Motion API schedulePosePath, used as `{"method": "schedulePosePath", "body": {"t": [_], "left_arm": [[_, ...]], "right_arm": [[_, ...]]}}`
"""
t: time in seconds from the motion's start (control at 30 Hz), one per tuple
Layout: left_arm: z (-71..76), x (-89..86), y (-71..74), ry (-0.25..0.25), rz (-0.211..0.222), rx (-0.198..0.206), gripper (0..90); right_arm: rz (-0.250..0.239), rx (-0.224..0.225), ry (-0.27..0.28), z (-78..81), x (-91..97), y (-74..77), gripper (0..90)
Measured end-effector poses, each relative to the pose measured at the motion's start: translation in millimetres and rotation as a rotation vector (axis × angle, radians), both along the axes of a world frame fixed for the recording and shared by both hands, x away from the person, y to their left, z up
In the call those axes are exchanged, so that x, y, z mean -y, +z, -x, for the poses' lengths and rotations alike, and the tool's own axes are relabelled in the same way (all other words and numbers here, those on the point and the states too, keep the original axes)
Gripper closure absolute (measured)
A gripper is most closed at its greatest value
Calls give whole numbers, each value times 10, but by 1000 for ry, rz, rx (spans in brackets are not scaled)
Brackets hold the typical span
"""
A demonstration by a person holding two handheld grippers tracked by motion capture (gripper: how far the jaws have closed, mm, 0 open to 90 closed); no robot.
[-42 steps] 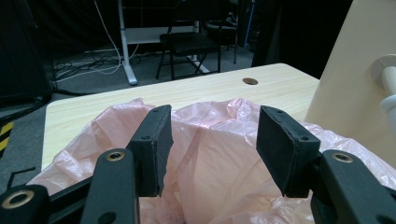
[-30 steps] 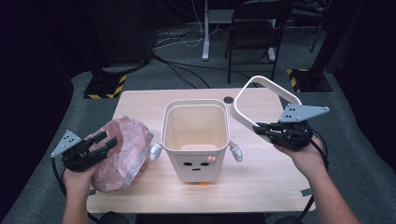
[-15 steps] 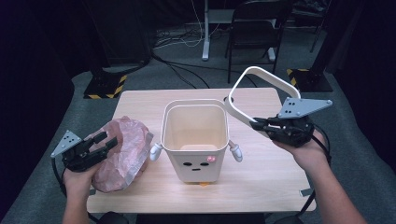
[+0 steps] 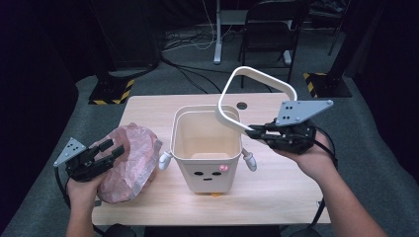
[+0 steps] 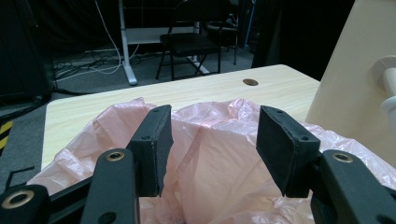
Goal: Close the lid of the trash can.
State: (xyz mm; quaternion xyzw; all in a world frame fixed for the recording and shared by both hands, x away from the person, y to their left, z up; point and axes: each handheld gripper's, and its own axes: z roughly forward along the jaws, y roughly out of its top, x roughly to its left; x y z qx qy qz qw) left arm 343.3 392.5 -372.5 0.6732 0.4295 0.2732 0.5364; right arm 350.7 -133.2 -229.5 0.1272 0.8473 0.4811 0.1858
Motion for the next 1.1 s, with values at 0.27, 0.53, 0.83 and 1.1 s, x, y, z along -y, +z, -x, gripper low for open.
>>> {"method": "schedulePosePath", "body": {"t": [0.27, 0.53, 0.83, 1.1], "left_arm": [[-3, 2, -6, 2, 1, -2, 455], [1, -7, -1, 5, 5, 0, 455], [-1, -6, -4, 5, 5, -2, 455], [2, -5, -5, 3, 4, -1, 455]], "right_arm": [[5, -7, 61, -12, -173, 34, 841], [9, -13, 122, 2, -307, 47, 841], [24, -18, 191, 22, -496, 93, 841], [42, -22, 240, 49, -639, 99, 841]]}}
